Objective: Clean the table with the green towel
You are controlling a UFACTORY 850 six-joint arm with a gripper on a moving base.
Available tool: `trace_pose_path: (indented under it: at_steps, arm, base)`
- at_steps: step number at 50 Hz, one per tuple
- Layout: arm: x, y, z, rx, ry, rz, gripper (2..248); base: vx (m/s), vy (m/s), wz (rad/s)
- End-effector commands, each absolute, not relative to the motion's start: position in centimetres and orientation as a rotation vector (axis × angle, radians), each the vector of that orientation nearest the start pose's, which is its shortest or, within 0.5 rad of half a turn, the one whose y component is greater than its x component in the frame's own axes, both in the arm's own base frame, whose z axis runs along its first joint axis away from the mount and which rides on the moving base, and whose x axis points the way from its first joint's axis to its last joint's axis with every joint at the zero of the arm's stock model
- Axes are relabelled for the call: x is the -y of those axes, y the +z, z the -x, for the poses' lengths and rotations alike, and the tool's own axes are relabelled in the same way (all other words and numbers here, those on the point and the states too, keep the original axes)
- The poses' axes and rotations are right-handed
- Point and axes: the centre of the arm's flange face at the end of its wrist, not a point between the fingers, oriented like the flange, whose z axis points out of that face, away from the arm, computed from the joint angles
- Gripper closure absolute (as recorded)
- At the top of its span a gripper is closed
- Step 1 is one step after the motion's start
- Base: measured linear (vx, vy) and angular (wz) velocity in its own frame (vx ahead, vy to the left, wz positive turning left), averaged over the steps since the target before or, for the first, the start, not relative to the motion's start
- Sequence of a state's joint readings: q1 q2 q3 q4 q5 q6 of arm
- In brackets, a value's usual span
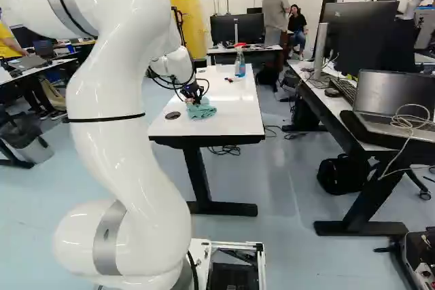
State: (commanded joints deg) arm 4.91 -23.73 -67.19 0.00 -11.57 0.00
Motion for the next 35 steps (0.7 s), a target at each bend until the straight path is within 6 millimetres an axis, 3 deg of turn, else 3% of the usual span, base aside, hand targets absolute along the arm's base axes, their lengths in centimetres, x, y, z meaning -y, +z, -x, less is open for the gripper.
trace_pose_path:
  at_steps: [35]
  arm:
    - [0.0, 44.1, -56.4, 0.001, -0.824, 3.031, 228]
  base:
    - [0.000, 0.000, 0.000]
